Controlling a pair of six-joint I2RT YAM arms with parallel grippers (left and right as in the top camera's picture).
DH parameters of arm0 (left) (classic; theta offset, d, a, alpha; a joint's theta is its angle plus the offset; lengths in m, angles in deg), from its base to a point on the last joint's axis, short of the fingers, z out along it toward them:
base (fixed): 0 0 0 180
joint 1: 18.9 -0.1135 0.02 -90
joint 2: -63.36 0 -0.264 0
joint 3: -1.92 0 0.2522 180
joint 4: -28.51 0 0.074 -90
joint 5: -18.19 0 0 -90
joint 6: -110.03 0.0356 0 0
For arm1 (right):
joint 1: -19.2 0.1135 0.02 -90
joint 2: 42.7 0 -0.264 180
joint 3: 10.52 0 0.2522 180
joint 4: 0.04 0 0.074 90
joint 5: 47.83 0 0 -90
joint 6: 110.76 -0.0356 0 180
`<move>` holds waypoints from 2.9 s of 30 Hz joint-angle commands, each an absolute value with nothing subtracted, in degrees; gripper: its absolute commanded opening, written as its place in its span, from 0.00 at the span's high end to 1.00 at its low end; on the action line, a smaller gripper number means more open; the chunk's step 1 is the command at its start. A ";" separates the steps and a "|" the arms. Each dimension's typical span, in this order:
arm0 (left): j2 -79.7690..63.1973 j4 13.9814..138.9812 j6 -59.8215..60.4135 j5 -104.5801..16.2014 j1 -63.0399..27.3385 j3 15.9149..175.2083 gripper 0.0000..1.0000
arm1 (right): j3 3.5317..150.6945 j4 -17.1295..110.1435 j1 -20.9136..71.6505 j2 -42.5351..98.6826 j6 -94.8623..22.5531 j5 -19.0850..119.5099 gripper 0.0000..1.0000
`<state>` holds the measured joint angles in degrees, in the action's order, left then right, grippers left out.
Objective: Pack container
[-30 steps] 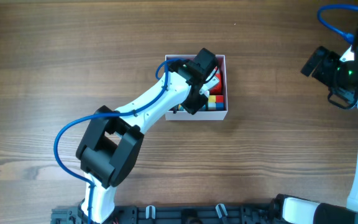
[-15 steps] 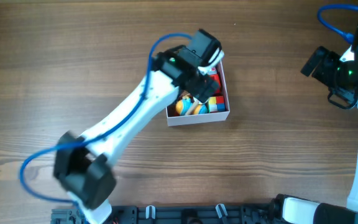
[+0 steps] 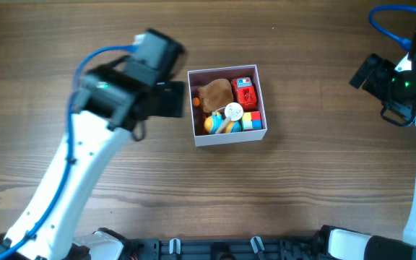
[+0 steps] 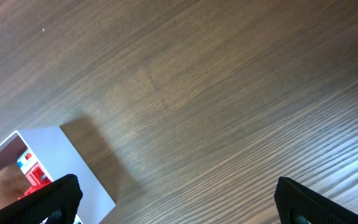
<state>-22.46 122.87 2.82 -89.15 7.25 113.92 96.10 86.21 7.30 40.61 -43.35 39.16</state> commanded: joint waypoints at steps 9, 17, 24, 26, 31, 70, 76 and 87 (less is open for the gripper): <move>-21.28 127.62 -2.97 -87.05 -0.90 114.49 0.00 | 95.66 82.63 7.13 41.33 -47.19 47.80 0.00; -22.66 120.01 5.49 -74.42 -0.05 114.49 0.08 | 95.66 83.06 7.50 41.57 -37.14 60.76 0.46; -24.21 119.83 5.51 -76.19 -0.05 114.47 0.00 | 95.40 84.20 16.55 44.13 -31.65 65.96 0.96; -24.19 119.83 5.51 -76.19 -0.05 114.47 0.00 | 95.40 83.08 21.71 46.31 -31.72 65.02 0.96; -24.19 119.83 5.51 -76.17 -0.05 114.47 0.00 | 95.40 81.88 29.88 52.78 -35.43 57.13 0.96; -24.19 119.81 5.51 -76.17 -0.05 114.47 0.00 | 95.46 64.48 36.55 72.06 -37.42 52.02 0.96; -24.19 119.81 5.51 -76.17 -0.05 114.47 0.00 | 95.33 63.85 36.66 72.28 -37.73 52.04 0.96; -24.19 119.81 5.51 -76.17 -0.05 114.47 0.00 | 90.85 59.74 36.88 72.30 -38.93 51.10 0.96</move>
